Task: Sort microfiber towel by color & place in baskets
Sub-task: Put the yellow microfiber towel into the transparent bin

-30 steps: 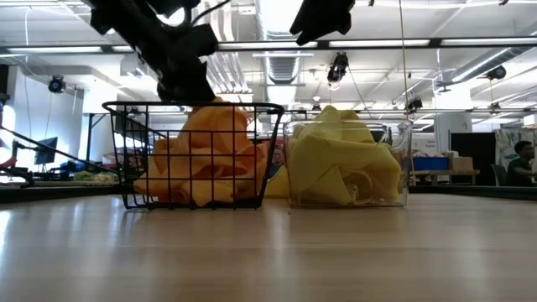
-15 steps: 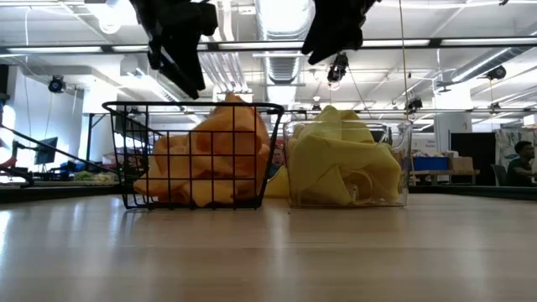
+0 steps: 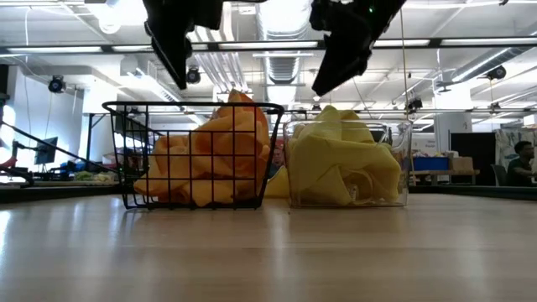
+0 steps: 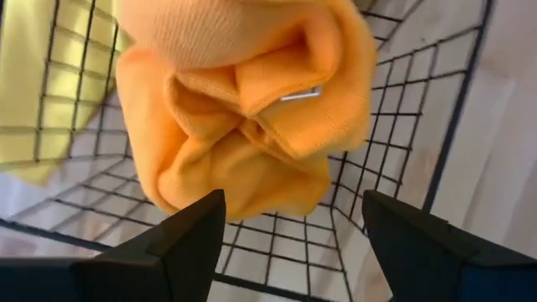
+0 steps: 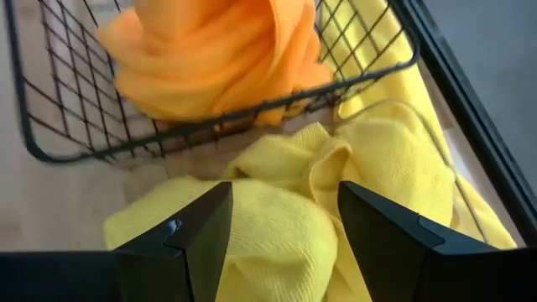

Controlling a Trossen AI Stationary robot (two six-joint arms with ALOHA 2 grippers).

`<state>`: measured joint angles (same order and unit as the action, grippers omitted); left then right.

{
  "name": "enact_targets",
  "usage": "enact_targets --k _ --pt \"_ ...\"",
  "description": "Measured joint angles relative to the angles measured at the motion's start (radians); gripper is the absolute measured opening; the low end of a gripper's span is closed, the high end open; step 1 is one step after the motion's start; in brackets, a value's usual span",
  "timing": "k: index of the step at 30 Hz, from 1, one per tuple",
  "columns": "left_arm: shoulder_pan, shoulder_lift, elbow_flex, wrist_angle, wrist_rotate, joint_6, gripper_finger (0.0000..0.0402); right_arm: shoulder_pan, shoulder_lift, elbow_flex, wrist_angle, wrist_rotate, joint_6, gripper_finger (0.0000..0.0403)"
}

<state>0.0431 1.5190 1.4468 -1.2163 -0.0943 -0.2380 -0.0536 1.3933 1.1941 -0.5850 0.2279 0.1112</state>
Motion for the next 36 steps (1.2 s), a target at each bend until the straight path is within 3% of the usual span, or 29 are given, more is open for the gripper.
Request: enact_targets --k 5,9,15,24,27,32,36 --pt "-0.003 -0.004 0.054 -0.068 -0.001 0.142 0.0263 0.000 0.000 -0.036 0.022 0.000 -0.018 0.0215" --pt "-0.002 -0.025 0.107 -0.083 -0.082 0.192 0.0263 0.000 0.000 -0.036 0.042 0.000 -0.017 0.0215" --pt "0.002 -0.076 0.117 0.009 -0.180 0.350 0.0263 0.000 0.000 -0.041 0.119 -0.003 -0.008 0.0215" --pt "0.093 -0.152 0.101 0.175 -0.185 0.518 0.0263 0.001 -0.001 -0.112 0.239 -0.082 -0.146 0.0215" --pt "0.143 -0.158 0.063 0.294 -0.163 0.590 0.0263 0.001 -0.002 -0.140 0.278 -0.118 -0.162 0.0215" --pt "0.278 -0.146 -0.024 0.457 0.004 0.692 0.0263 0.006 -0.002 -0.153 0.288 -0.158 -0.115 0.0215" --pt "0.406 -0.125 -0.102 0.577 0.021 0.746 0.0263 0.024 -0.008 -0.154 0.283 -0.158 -0.095 0.0215"
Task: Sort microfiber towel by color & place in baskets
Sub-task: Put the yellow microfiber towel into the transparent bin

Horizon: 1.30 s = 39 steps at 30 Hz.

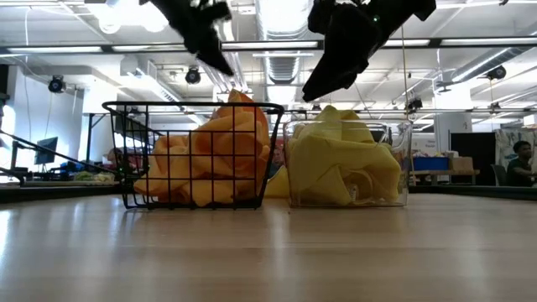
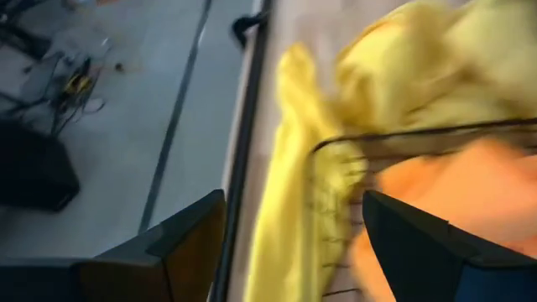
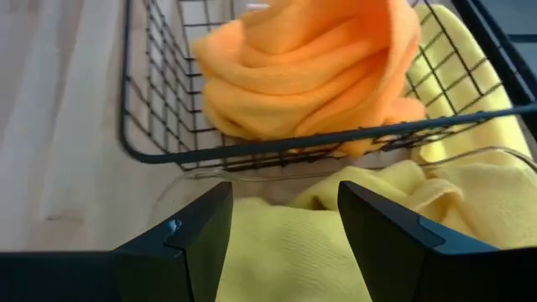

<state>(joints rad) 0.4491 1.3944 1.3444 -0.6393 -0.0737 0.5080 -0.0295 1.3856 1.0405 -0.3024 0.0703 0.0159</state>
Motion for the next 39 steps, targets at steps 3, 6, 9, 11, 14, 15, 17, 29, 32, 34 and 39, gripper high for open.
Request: enact_targets --k 3,6,9,11,14,15,17,29,32,34,39 --pt "0.104 0.008 -0.054 0.034 0.070 0.048 0.0263 0.018 -0.019 0.000 -0.011 -0.001 0.011 0.0215" --pt "0.206 0.010 -0.122 0.050 0.170 0.112 0.0263 0.035 -0.041 0.000 -0.018 -0.001 0.010 0.0215" --pt "0.303 0.008 -0.184 0.090 0.205 0.163 0.0263 0.049 -0.063 0.000 -0.015 -0.001 0.009 0.0215" --pt "0.360 0.011 -0.225 0.136 0.222 0.179 0.0263 0.052 -0.076 0.000 -0.011 -0.001 0.009 0.0215" --pt "0.429 0.027 -0.282 0.218 0.270 0.181 0.0263 0.056 -0.089 0.000 -0.005 -0.001 0.009 0.0215" --pt "0.442 0.036 -0.297 0.234 0.282 0.180 0.0263 0.056 -0.090 0.000 -0.006 0.000 0.009 0.0215" --pt "0.466 0.056 -0.322 0.259 0.284 0.170 0.0263 0.058 -0.090 0.000 -0.005 0.000 0.009 0.0215" --pt "0.488 0.239 -0.360 0.313 0.277 0.177 0.0252 0.058 -0.089 -0.001 -0.006 0.000 0.009 0.0215" --pt "0.492 0.270 -0.355 0.320 0.269 0.181 0.0240 0.058 -0.088 -0.001 -0.006 0.000 0.009 0.0215" --pt "0.493 0.283 -0.347 0.328 0.267 0.182 0.0233 0.058 -0.088 -0.001 -0.006 0.000 0.010 0.0215" --pt "0.494 0.303 -0.344 0.325 0.263 0.182 0.0225 0.058 -0.088 -0.001 -0.006 0.000 0.010 0.0215"
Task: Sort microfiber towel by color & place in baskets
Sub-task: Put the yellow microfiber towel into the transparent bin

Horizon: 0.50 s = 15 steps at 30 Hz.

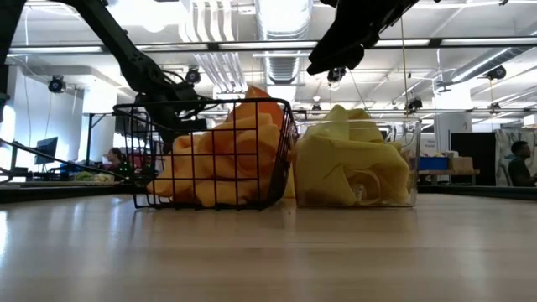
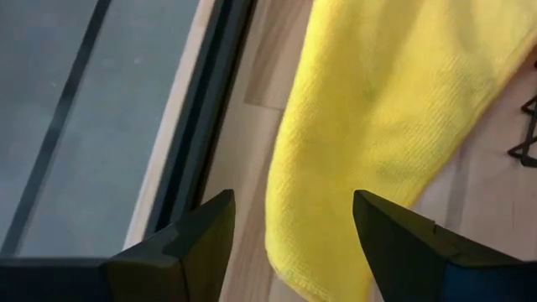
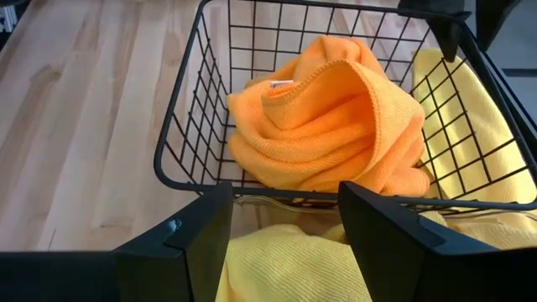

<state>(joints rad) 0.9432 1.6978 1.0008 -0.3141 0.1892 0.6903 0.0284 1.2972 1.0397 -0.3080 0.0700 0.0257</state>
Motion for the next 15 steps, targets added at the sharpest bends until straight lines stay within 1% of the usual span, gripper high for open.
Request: enact_targets --k 15 --pt "0.001 0.002 0.000 0.017 -0.024 -0.017 0.0225 0.007 0.000 0.002 0.000 0.001 0.025 0.0215"
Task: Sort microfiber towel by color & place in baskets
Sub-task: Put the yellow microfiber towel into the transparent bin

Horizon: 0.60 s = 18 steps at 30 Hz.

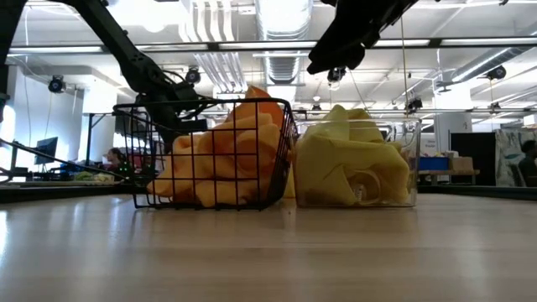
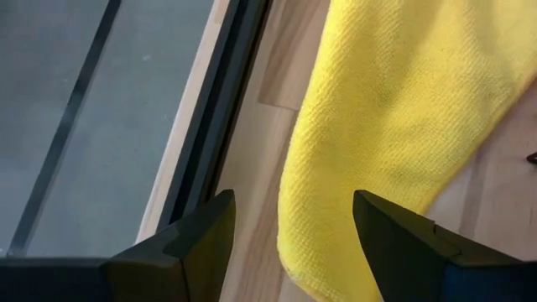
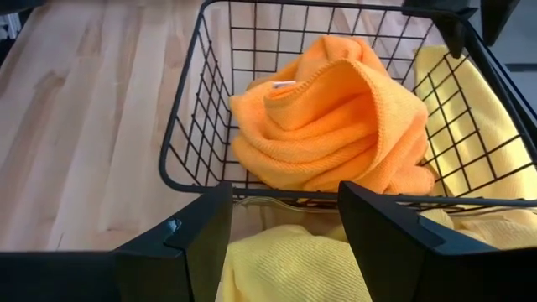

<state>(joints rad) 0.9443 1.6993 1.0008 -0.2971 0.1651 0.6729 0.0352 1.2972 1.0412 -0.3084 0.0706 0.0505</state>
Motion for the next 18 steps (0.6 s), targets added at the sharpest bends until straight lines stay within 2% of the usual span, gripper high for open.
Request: enact_targets --k 15,18 --pt "0.000 0.001 -0.001 -0.022 0.000 0.032 0.0219 0.002 0.000 0.001 0.004 0.000 0.000 0.0215" --pt "-0.029 0.001 -0.002 -0.063 -0.022 -0.052 0.0205 0.002 0.000 0.001 0.003 0.000 0.000 0.0215"
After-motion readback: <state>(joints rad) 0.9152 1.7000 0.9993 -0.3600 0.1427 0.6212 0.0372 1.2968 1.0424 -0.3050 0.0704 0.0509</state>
